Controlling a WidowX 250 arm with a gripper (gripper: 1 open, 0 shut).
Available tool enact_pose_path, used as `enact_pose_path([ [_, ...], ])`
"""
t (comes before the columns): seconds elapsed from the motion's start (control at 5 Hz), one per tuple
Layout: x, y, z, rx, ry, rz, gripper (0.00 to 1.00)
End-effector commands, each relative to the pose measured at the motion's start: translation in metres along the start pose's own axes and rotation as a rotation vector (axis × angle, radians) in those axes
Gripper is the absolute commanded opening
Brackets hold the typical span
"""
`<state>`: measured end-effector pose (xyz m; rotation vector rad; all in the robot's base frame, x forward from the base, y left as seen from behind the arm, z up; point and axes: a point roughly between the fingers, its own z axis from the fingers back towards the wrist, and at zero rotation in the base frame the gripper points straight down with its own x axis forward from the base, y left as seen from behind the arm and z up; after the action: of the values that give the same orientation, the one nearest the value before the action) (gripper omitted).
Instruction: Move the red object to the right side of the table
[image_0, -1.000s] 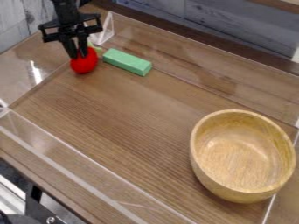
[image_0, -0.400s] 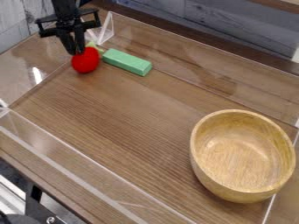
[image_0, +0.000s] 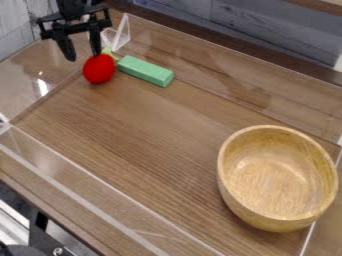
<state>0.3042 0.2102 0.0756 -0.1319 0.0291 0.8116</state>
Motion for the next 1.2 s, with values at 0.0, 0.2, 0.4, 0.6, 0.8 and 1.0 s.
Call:
enact_pose_path([
  [0.0,0.003,-0.011,0.037,-0.014,-0.107,-0.037,0.00],
  [0.2,0.004,-0.014,0.040,-0.012,-0.103,-0.064,0.00],
  [0.4,0.005,-0.016,0.041,0.000,-0.097,-0.098,1.00],
  [0.6,0.007,-0.017,0.040,0.014,-0.091,-0.130,1.00],
  [0.8,0.010,-0.015,0.022,0.022,-0.095,-0.059,1.00],
  [1.0,0.010,-0.015,0.003,0.031,-0.101,0.009,1.00],
])
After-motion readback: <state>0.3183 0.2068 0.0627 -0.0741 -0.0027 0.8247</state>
